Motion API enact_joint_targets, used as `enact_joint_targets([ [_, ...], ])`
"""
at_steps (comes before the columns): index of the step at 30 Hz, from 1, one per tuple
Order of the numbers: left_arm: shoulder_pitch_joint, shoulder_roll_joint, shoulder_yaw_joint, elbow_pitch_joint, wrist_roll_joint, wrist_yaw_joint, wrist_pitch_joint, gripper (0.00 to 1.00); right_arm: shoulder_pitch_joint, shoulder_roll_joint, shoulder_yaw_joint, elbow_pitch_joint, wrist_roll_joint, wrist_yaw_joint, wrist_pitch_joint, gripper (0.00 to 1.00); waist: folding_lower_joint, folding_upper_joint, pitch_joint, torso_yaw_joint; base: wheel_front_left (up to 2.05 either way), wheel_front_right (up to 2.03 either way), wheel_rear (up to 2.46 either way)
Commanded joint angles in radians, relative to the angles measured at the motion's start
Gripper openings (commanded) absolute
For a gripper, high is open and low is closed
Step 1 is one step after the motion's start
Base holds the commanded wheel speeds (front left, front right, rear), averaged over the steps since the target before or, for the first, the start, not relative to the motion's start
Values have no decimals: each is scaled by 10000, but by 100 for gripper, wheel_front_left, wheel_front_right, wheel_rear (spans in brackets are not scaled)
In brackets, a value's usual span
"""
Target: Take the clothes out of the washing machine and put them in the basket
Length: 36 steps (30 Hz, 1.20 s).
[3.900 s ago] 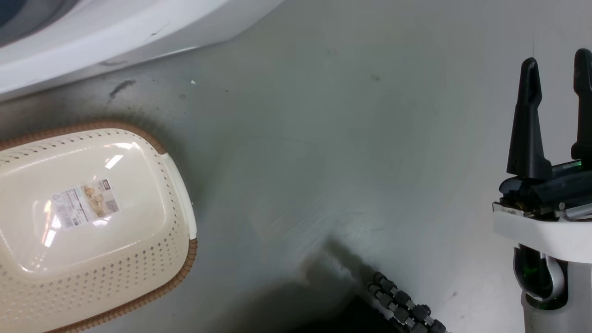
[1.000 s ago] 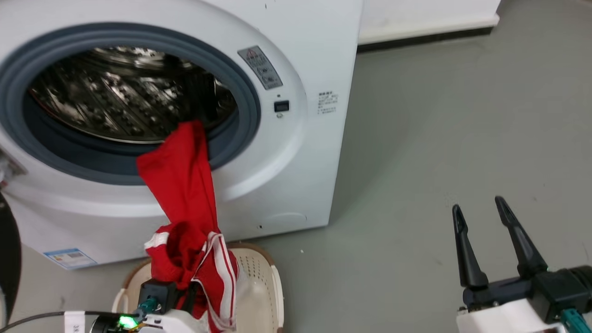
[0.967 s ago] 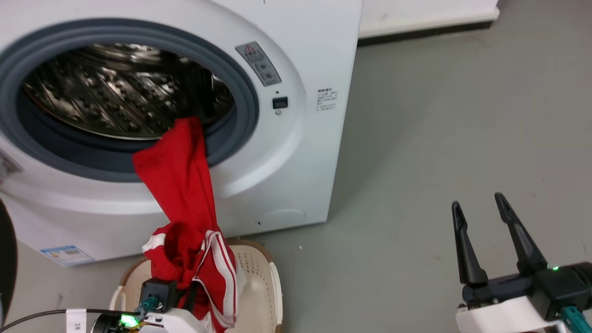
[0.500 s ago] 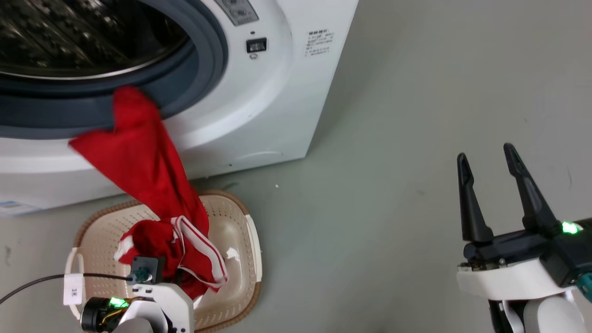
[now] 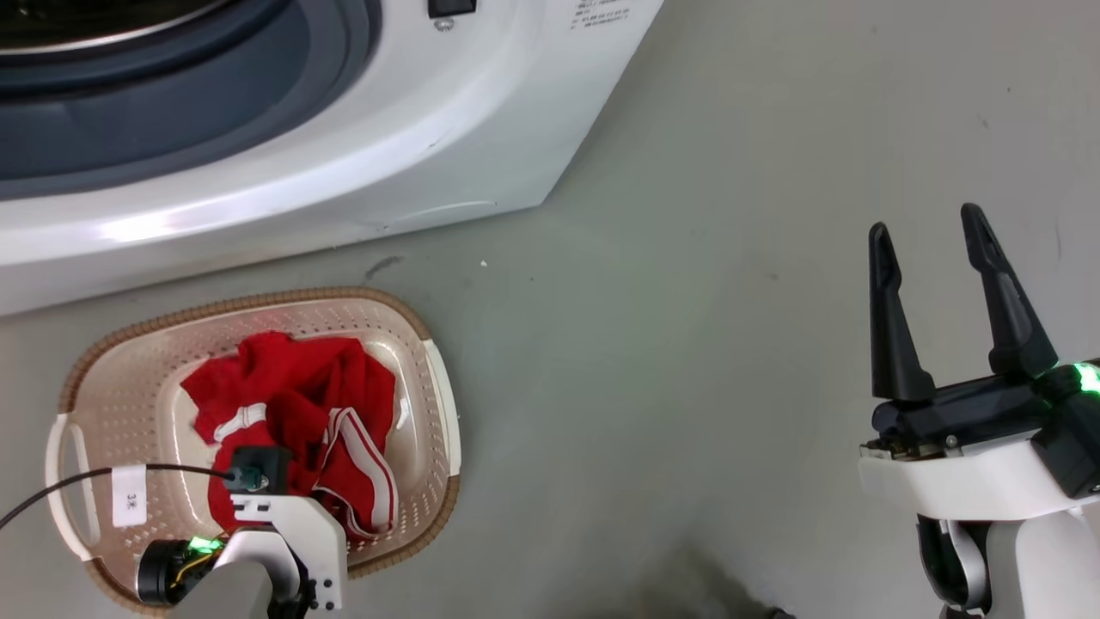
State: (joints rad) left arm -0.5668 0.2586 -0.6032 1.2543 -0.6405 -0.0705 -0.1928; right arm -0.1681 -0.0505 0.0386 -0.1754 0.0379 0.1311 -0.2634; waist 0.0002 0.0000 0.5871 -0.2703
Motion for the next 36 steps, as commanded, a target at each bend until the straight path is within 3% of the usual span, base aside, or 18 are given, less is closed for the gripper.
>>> enact_joint_targets([
  [1, -178, -9, 28, 38, -56, -2, 37, 0, -149, 5, -17, -38, 84, -7, -21, 100, -2, 0, 242, -37, 0, 0, 0],
  [9, -675, -79, -39, 241, -58, 147, 118, 0, -403, 5, -95, -73, 139, -7, -21, 100, -2, 0, 785, -18, 0, 0, 0],
  [10, -722, -80, -44, 250, -52, 191, 92, 7, -414, 5, -102, -62, 137, -7, -21, 100, -2, 0, 802, -11, 0, 0, 0],
  [11, -747, -88, -50, 258, -53, 213, 80, 58, -427, 5, -108, -45, 137, -7, -21, 100, -2, 0, 803, -3, 0, 0, 0],
  [12, -776, -94, -34, 265, -71, 279, 40, 100, -432, 5, -115, -25, 128, -7, -21, 100, -2, 0, 789, 10, 0, 0, 0],
  [26, 30, -366, 74, 119, -113, 475, -717, 100, 285, 5, -63, 482, -211, -7, -20, 100, -2, 0, -986, 432, 0, 0, 0],
  [36, 1833, -83, 1526, -3166, 1072, 1537, -725, 100, 1140, 4, -95, 842, -403, -7, -19, 100, -2, 0, -2582, 956, 0, 0, 0],
])
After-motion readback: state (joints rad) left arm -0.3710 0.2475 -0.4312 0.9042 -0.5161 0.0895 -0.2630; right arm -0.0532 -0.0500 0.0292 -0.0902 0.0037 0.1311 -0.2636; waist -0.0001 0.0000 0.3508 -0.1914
